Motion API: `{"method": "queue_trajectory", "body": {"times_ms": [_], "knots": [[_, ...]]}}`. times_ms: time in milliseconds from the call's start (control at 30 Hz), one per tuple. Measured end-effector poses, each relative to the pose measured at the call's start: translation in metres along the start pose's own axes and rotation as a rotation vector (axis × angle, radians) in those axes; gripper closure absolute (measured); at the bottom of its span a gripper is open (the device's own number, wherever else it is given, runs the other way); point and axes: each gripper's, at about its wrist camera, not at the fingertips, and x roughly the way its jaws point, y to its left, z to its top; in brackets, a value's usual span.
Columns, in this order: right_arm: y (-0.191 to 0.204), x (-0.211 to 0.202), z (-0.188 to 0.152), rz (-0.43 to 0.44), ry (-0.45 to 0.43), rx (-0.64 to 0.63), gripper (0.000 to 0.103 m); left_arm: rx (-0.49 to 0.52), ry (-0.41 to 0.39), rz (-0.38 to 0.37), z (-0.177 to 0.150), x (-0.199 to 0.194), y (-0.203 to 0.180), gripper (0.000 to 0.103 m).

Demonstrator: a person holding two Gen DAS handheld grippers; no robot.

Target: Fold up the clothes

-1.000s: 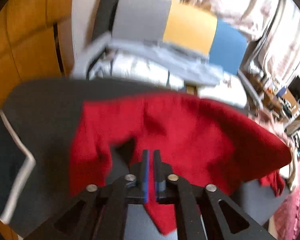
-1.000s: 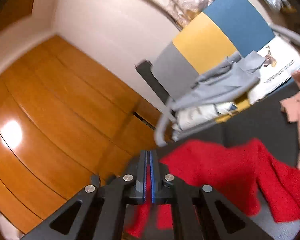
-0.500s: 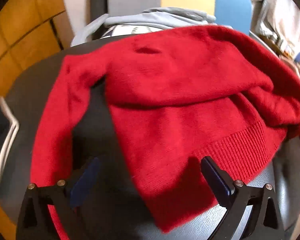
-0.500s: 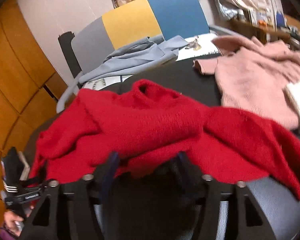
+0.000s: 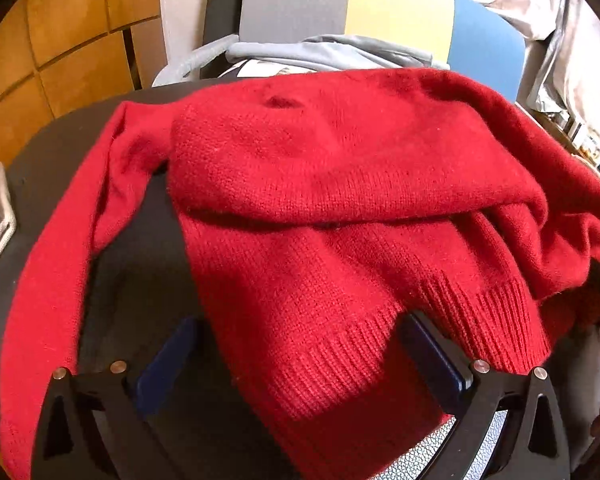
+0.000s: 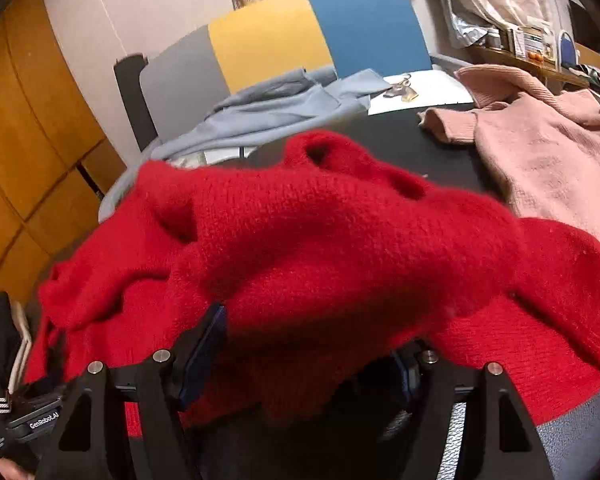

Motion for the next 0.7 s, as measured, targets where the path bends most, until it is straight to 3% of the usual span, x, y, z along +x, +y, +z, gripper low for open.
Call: {"method": "queue_trajectory", "body": {"times_ms": [133,200,267,333,367,400,467,567,700], "knots": [[-0.001,0.007,0.001,0.043,0.029,-0.001,0.031,-0.008,-0.001,0.001,-0.004,0.001,-0.011,0.0],[-0.006,0.006,0.0,0.072,0.026,0.018,0.036,-0.006,-0.003,0.003,-0.008,-0.002,-0.005,0.0],[-0.01,0.005,0.0,0.125,0.032,0.047,0.069,0.002,0.006,0.001,-0.009,-0.003,-0.005,0.0],[-0.01,0.0,0.003,0.156,0.032,0.074,0.077,0.012,0.017,-0.011,-0.005,-0.004,-0.005,0.003],[-0.008,-0.004,0.004,0.158,0.026,0.075,0.078,0.023,0.008,-0.034,-0.004,-0.007,-0.006,0.018],[-0.004,-0.008,0.006,0.164,0.02,0.072,0.079,0.036,0.0,-0.053,-0.001,-0.009,-0.006,0.048],[0.004,-0.019,0.01,0.208,0.007,0.077,0.08,0.027,0.024,-0.095,0.005,-0.015,-0.005,0.086],[0.011,-0.04,0.02,0.311,-0.007,0.139,0.08,0.01,0.065,-0.159,0.014,-0.024,-0.002,0.087],[0.018,-0.077,0.035,0.456,-0.053,0.202,0.081,-0.045,0.012,-0.252,0.031,-0.065,0.021,0.087]]}}
